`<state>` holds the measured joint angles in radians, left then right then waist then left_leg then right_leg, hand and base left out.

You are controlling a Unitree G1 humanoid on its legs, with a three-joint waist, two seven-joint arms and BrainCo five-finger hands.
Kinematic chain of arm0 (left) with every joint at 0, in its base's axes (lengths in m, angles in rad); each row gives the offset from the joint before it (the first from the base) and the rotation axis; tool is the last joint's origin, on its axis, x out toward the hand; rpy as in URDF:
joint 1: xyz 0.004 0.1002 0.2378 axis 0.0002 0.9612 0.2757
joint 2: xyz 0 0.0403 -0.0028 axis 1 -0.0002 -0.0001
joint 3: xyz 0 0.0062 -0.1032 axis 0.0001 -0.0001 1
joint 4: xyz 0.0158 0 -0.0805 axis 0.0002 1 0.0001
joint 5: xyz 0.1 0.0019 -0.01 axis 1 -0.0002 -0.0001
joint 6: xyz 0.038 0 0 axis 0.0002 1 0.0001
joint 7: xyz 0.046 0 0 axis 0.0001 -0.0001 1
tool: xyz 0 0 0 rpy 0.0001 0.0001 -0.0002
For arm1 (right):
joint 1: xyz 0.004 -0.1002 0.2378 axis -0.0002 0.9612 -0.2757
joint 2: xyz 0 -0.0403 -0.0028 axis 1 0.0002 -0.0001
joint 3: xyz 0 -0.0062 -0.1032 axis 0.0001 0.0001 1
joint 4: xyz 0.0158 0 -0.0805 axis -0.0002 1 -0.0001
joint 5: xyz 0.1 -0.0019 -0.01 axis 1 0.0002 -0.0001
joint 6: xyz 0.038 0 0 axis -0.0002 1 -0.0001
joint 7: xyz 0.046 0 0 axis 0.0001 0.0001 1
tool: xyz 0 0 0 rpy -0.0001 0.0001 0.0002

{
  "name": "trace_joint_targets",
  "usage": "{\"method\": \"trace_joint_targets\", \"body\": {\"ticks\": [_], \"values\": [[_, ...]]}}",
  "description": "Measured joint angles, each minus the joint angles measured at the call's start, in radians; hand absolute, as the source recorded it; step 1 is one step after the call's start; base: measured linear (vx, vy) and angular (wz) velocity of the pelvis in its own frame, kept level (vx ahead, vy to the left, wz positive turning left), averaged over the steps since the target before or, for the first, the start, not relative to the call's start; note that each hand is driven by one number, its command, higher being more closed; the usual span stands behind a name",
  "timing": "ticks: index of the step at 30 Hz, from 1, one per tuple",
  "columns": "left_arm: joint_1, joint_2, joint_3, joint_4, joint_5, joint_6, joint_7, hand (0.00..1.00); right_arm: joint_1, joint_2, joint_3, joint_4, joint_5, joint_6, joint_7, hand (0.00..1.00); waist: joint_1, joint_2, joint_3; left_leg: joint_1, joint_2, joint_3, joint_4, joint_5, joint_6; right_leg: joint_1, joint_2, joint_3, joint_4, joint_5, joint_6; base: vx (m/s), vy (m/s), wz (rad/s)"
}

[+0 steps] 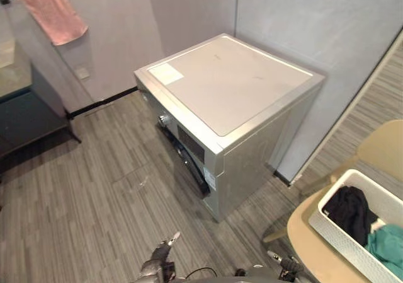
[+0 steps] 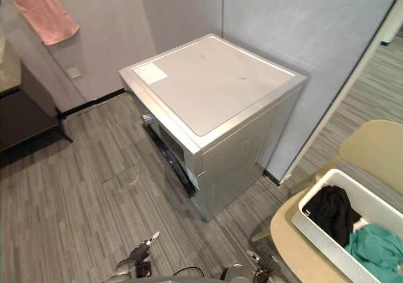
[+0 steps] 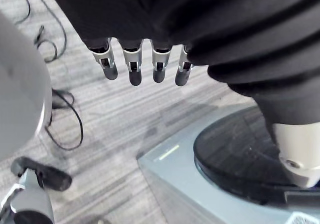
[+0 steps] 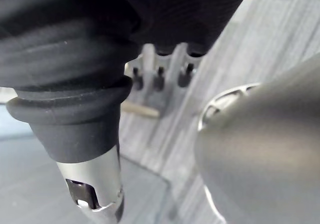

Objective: Pick up the laundry basket with both hands and put the clothes into the washing machine.

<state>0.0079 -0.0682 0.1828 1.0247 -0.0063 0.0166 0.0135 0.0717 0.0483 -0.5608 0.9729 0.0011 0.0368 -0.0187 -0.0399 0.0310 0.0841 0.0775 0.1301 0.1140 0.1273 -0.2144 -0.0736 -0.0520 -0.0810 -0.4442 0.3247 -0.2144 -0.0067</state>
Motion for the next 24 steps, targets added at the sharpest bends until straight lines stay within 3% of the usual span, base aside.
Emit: {"method": "trace_joint_targets", "body": {"ticks": [2, 3, 4, 5, 6, 8, 9, 11, 12, 13, 14, 15, 16, 17, 18, 20, 24], "values": [[0.009, 0.000, -0.008, -0.044, -0.001, 0.002, -0.008, 0.00, 0.010, 0.014, -0.007, -0.012, 0.001, 0.001, 0.000, 0.00, -0.001, -0.002, -0.002, -0.040, 0.033, 0.004, 0.122, -0.012, -0.021, 0.038, 0.031, -0.008, -0.053, 0.004, -0.007, 0.03, -0.051, 0.18], [0.019, 0.000, -0.022, -0.091, -0.003, 0.001, -0.014, 0.00, 0.017, 0.013, -0.005, -0.021, 0.002, 0.000, 0.000, 0.00, 0.004, 0.004, -0.001, -0.138, 0.059, -0.002, 0.347, -0.011, -0.046, 0.051, 0.049, -0.008, -0.063, 0.000, -0.003, 0.00, 0.000, 0.00], [0.023, 0.001, -0.023, -0.110, -0.005, 0.001, -0.015, 0.00, 0.019, 0.011, -0.005, -0.024, 0.001, 0.000, 0.000, 0.00, 0.009, 0.005, 0.001, -0.185, 0.072, -0.003, 0.465, -0.009, -0.070, 0.051, 0.057, -0.008, -0.063, -0.001, -0.003, 0.05, 0.038, -0.09], [0.022, 0.001, -0.020, -0.136, -0.015, 0.000, -0.014, 0.00, 0.017, 0.008, 0.000, -0.037, 0.002, 0.000, -0.001, 0.00, 0.008, 0.017, 0.006, -0.264, 0.099, -0.004, 0.665, 0.012, -0.140, 0.065, 0.063, -0.008, -0.060, 0.005, -0.014, 0.09, 0.114, -0.14], [0.023, 0.001, -0.018, -0.144, -0.021, 0.000, -0.013, 0.00, 0.018, 0.004, 0.008, -0.039, 0.001, 0.000, -0.001, 0.00, 0.006, 0.019, 0.008, -0.307, 0.114, 0.009, 0.774, 0.018, -0.152, 0.078, 0.061, -0.002, -0.060, 0.009, -0.022, 0.11, 0.184, -0.32], [0.022, 0.004, -0.017, -0.153, -0.021, 0.001, -0.008, 0.00, 0.021, 0.002, 0.033, -0.035, -0.002, 0.005, -0.004, 0.00, 0.016, 0.009, 0.012, -0.329, 0.194, 0.096, 0.843, 0.008, -0.124, 0.101, 0.047, 0.025, -0.062, 0.011, -0.025, 0.07, 0.193, -0.46], [0.022, 0.007, -0.018, -0.153, -0.021, 0.001, -0.003, 0.00, 0.016, 0.008, 0.038, -0.035, -0.002, 0.008, -0.005, 0.00, 0.018, -0.010, 0.006, -0.322, 0.240, 0.155, 0.775, -0.022, -0.067, 0.102, 0.021, 0.051, -0.063, 0.012, -0.017, 0.04, 0.236, -0.51], [0.018, 0.007, -0.025, -0.152, -0.021, 0.001, 0.011, 0.00, 0.011, 0.007, 0.052, -0.033, -0.005, 0.008, -0.006, 0.00, 0.019, -0.027, 0.006, -0.289, 0.278, 0.185, 0.575, -0.030, -0.030, 0.097, -0.023, 0.097, -0.067, 0.026, 0.016, 0.08, 0.291, -0.56], [0.019, 0.007, -0.025, -0.148, -0.021, 0.000, 0.016, 0.00, 0.003, 0.001, 0.054, -0.014, -0.010, 0.005, -0.007, 0.00, 0.019, -0.028, 0.005, -0.265, 0.279, 0.153, 0.433, 0.008, 0.010, 0.080, -0.044, 0.127, -0.057, 0.031, 0.039, 0.13, 0.403, -0.70], [0.019, 0.008, -0.026, -0.134, -0.021, -0.001, 0.025, 0.00, -0.006, -0.016, 0.071, 0.012, -0.013, 0.005, -0.012, 0.00, 0.022, -0.018, -0.002, -0.240, 0.264, 0.077, 0.307, 0.105, 0.017, 0.045, -0.066, 0.172, -0.029, 0.029, 0.075, 0.17, 0.541, -0.72], [0.019, 0.008, -0.028, -0.119, -0.021, -0.001, 0.032, 0.00, -0.007, -0.029, 0.077, 0.020, -0.013, 0.005, -0.017, 0.00, 0.024, -0.002, -0.010, -0.228, 0.258, 0.057, 0.259, 0.193, 0.006, 0.030, -0.070, 0.191, -0.022, 0.029, 0.098, 0.17, 0.609, -0.79], [0.026, 0.014, -0.045, -0.096, -0.021, 0.000, 0.040, 0.00, -0.014, -0.058, 0.100, 0.031, -0.014, 0.005, -0.023, 0.00, 0.023, 0.023, -0.020, -0.193, 0.239, 0.058, 0.194, 0.216, -0.092, 0.013, -0.080, 0.230, -0.015, 0.033, 0.135, 0.16, 0.524, -0.47], [0.027, 0.019, -0.059, -0.087, -0.021, 0.000, 0.045, 0.00, -0.017, -0.059, 0.113, 0.034, -0.015, 0.005, -0.024, 0.00, 0.013, 0.015, -0.022, -0.167, 0.216, 0.067, 0.159, 0.194, -0.116, 0.013, -0.099, 0.237, -0.022, 0.041, 0.148, 0.14, 0.508, -0.18], [0.030, 0.056, -0.080, -0.083, -0.021, -0.001, 0.055, 0.00, -0.020, -0.044, 0.134, 0.035, -0.024, 0.004, -0.023, 0.00, -0.008, -0.020, -0.024, -0.143, 0.166, 0.098, 0.091, 0.180, -0.119, 0.014, -0.142, 0.244, -0.046, 0.058, 0.171, 0.07, 0.414, 0.23], [0.021, 0.104, -0.113, -0.080, -0.020, -0.001, 0.056, 0.00, -0.018, -0.019, 0.140, 0.035, -0.036, 0.004, -0.021, 0.00, -0.009, -0.048, -0.021, -0.132, 0.118, 0.109, 0.048, 0.186, -0.113, 0.016, -0.177, 0.256, -0.075, 0.077, 0.182, 0.04, 0.356, 0.25], [0.033, 0.145, -0.144, -0.080, -0.018, -0.001, 0.055, 0.00, 0.000, -0.002, 0.162, 0.034, -0.042, 0.004, -0.019, 0.00, -0.003, -0.077, -0.036, -0.112, 0.069, 0.115, 0.013, 0.195, -0.100, 0.042, -0.214, 0.262, -0.123, 0.118, 0.192, 0.03, 0.203, 0.17], [0.044, 0.161, -0.227, -0.079, 0.020, -0.004, 0.050, 0.00, 0.014, -0.009, 0.252, -0.027, -0.042, -0.012, -0.006, 0.00, -0.004, -0.077, -0.049, -0.054, 0.003, 0.110, -0.114, 0.255, -0.070, 0.059, -0.263, 0.251, -0.137, 0.139, 0.194, -0.03, 0.090, 0.16]]}}
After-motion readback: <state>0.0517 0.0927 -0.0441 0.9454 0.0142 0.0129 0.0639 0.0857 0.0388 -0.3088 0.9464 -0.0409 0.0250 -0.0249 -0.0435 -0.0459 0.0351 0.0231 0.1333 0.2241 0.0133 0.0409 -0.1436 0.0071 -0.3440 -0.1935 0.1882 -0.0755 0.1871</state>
